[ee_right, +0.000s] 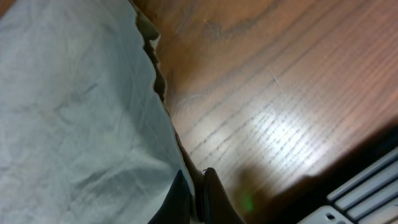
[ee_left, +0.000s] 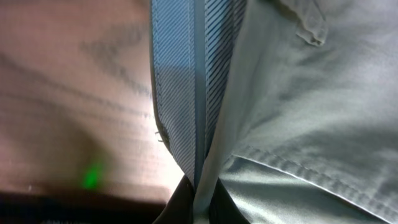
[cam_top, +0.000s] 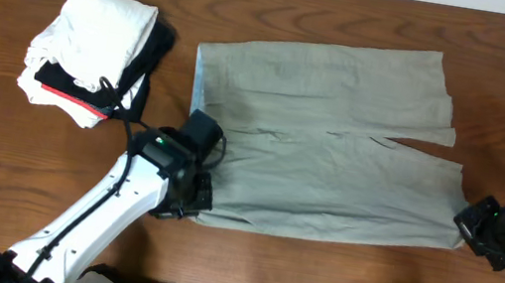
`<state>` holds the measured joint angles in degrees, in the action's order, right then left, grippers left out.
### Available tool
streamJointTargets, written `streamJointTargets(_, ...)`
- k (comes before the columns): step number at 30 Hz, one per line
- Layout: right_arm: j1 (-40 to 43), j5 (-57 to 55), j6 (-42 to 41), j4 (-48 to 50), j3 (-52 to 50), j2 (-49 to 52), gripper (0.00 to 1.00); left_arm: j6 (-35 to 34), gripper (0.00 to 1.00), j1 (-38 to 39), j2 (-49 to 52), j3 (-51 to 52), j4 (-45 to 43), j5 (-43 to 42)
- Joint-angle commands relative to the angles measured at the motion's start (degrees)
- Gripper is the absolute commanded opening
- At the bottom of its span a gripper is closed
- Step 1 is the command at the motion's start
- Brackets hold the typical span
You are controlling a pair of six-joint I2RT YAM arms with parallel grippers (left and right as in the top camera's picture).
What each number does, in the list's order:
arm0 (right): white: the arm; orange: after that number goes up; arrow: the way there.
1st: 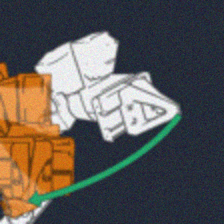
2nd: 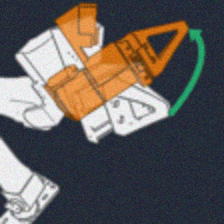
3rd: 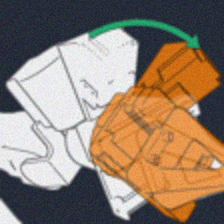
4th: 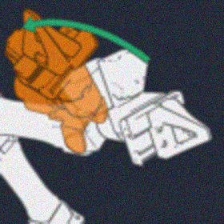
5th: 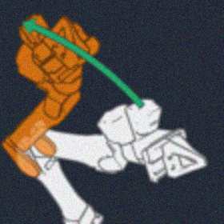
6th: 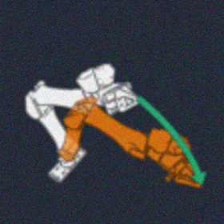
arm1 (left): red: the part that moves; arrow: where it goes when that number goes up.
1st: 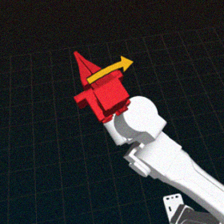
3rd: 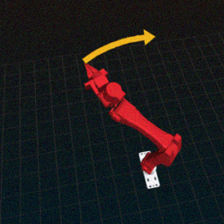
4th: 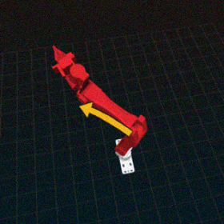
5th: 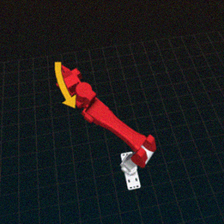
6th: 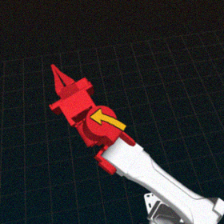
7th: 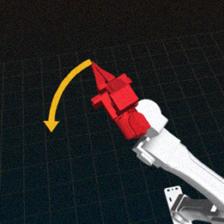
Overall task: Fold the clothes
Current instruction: 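Lift the bottom edge with both grippers and fold it up onto the top half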
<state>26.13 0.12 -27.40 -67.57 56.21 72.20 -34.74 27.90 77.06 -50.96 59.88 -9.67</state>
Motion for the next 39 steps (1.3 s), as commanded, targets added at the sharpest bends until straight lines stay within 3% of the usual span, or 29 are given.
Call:
streamJointTargets(1, 0.07, -0.76, 0.72, -1.62, 2.69, -0.81, 0.01, -2.47, 0.06, 2.45, -3.32, 0.37, 1.92, 1.09)
streamJointTargets(11, 0.04, 2.64, 4.46, -4.35, 8.76, -0.85, 0.01, -4.63, 0.06, 4.59, -14.8, -2.49, 5.7, 1.11)
streamJointTargets(24, -3.04, 8.09, 6.86, -3.41, 21.03, 0.28, 0.01, -4.98, 0.06, 2.78, -12.9, -13.62, 5.27, 12.17)
streamJointTargets(29, -6.73, 8.04, 5.38, 2.47, 22.56, 2.99, 0.01, -3.48, 0.06, -0.98, -11.08, -14.43, 0.96, 18.12)
streamJointTargets(39, -10.71, 8.11, 4.07, 17.38, 22.56, 11.54, 0.01, 0.52, 0.06, -9.35, -6.78, -14.43, -12.5, 19.63)
